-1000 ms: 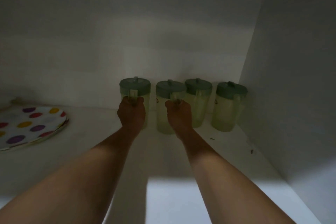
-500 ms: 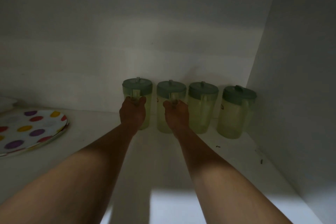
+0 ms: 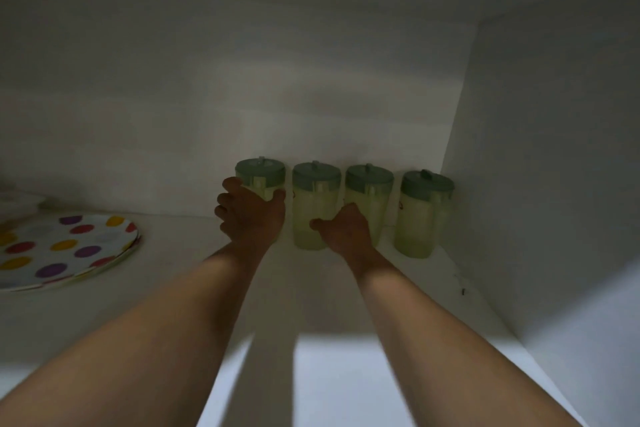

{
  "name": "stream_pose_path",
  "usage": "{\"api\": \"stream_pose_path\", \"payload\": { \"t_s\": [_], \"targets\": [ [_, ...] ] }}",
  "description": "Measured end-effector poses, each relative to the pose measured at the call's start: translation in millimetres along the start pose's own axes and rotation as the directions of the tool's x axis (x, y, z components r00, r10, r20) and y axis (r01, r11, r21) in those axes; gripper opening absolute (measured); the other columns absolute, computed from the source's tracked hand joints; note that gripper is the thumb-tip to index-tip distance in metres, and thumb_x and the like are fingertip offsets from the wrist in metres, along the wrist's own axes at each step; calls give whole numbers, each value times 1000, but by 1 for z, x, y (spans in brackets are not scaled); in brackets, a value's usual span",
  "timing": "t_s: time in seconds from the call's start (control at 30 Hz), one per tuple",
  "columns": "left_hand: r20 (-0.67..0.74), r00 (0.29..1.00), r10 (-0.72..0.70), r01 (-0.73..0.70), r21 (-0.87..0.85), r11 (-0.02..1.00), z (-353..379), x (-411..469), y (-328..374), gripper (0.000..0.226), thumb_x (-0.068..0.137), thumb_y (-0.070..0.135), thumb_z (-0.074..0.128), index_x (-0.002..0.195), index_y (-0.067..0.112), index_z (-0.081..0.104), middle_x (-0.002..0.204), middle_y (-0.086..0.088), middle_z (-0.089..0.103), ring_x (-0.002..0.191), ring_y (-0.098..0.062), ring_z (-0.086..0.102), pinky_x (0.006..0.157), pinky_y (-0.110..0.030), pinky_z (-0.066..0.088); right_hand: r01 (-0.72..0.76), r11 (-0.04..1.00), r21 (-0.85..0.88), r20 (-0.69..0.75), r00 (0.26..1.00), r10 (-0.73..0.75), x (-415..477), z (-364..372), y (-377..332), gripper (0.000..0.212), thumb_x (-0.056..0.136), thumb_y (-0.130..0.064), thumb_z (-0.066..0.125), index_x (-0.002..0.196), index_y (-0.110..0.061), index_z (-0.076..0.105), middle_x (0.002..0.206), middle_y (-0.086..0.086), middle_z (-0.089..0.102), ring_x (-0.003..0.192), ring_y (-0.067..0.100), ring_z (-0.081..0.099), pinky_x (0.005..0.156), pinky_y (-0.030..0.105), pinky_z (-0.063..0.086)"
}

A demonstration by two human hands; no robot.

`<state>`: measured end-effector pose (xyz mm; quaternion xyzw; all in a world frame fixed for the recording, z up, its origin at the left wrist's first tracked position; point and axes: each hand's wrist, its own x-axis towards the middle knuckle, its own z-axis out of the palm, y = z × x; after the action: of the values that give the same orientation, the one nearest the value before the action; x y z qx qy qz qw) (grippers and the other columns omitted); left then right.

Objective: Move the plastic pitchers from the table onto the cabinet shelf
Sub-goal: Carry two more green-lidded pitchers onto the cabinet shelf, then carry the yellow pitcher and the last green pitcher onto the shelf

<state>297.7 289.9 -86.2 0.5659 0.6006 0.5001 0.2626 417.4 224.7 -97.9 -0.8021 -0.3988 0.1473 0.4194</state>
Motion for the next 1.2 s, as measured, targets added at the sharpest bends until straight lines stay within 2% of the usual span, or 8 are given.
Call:
{"api": "stream_pose_path", "payload": {
  "t_s": [0.13,0.27,0.4,0.43,0.6,0.8,0.93,1.2],
  "targets": [
    [35,987,157,-159,78,984,-32,-27,15,72,76,49,71,129,15,37,126,-15,47,121,-38,42,94,-48,38,38,993,-109,-34,999,-42,-35,-32,-19,68,88,-35,68,140,-3,40,139,17,50,128,34,50,104,41,46],
    [197,909,368,-402,184,897,-83,-60,25,66,82,54,62,133,19,39,133,-13,44,123,-37,40,97,-45,39,58,979,-195,-77,994,-75,-90,-62,-43,77,88,-41,65,152,-13,33,151,14,44,136,33,46,110,38,42],
    [300,774,558,-625,221,748,-146,-92,30,66,87,53,55,142,21,39,142,-14,43,130,-36,38,104,-44,38,89,951,-297,-115,985,-128,-157,-84,-65,48,84,-39,65,122,-9,64,130,14,64,119,34,62,98,33,51],
    [310,752,581,-653,236,720,-165,-101,32,66,88,53,53,144,22,38,144,-15,42,132,-36,37,106,-44,36,99,946,-308,-126,982,-144,-178,-89,-73,45,85,-38,65,118,-7,65,128,15,65,118,35,62,97,35,52],
    [352,672,652,-738,244,629,-249,-134,38,65,93,49,48,148,17,35,152,-21,34,140,-37,31,115,-44,29,179,898,-401,-132,959,-250,-257,-101,-106,59,89,-41,64,136,-8,51,142,19,52,133,38,47,108,43,44],
    [268,597,757,-791,354,499,-364,-151,18,52,95,43,48,139,15,49,139,-12,52,127,-30,48,102,-39,42,337,846,-414,-51,919,-391,-334,-90,-160,56,94,-39,57,140,-10,45,143,19,49,137,37,41,112,49,38],
    [200,616,762,-736,492,466,-435,-157,-8,51,96,41,45,137,12,50,137,-13,55,126,-29,49,105,-37,39,438,813,-385,18,884,-468,-373,-70,-194,58,93,-42,54,141,-12,43,144,19,47,138,37,40,111,51,38],
    [37,880,474,-347,730,589,-570,-186,-77,61,98,51,33,151,20,31,161,-17,20,149,-32,13,118,-52,14,664,715,-220,221,748,-626,-472,3,-241,75,96,-48,50,158,-17,22,160,16,30,150,33,23,119,56,25]
  ]
}}
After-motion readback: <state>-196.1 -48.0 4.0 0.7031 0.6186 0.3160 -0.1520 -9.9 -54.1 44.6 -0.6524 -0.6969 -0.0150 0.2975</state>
